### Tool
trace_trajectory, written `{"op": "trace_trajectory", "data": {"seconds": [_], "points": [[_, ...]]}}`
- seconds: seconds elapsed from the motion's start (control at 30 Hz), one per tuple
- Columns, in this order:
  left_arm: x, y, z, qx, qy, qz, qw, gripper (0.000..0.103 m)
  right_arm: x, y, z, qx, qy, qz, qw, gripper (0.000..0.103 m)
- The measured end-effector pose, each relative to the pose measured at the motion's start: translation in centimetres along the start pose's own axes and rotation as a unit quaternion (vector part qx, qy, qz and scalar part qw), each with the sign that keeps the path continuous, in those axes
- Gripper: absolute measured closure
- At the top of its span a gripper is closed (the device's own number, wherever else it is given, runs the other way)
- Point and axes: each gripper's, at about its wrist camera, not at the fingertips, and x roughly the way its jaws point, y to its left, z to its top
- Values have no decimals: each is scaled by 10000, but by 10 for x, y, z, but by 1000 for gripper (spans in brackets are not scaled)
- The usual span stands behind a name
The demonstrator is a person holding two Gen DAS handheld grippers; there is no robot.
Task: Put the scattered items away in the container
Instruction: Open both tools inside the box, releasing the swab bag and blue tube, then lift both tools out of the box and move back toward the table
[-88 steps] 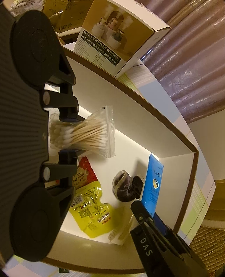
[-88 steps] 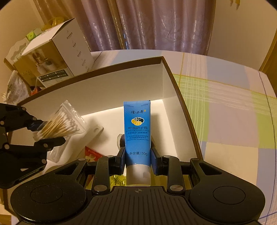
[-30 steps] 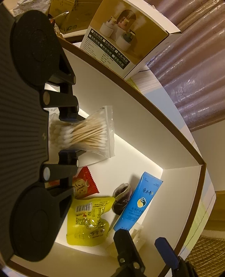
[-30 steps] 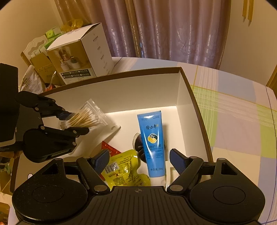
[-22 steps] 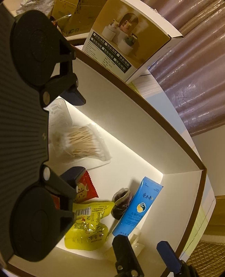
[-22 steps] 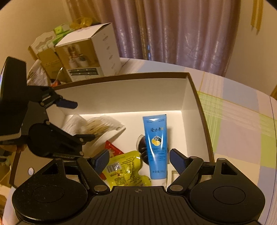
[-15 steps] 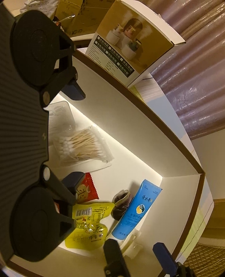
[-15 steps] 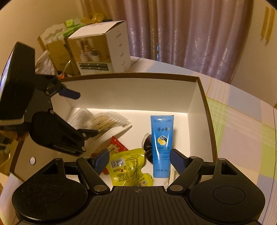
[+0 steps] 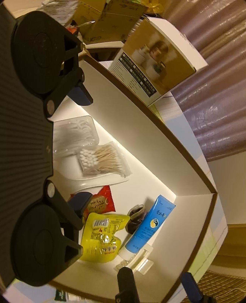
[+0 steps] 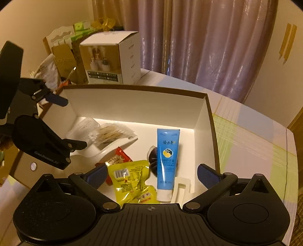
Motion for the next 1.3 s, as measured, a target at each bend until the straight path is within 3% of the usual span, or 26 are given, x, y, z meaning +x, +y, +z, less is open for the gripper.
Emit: {"op": "trace_trajectory", "data": {"seconds": [0.43,1.3], "points": [[-61,3,-6,-643,-167,196,9976,4,-28,-3,-9,370,-154,-150,9991,0],[-144,-21,-48,-1172,-498,396,9911,1,-87,17,-38,537,-595,11,9968,0]]}}
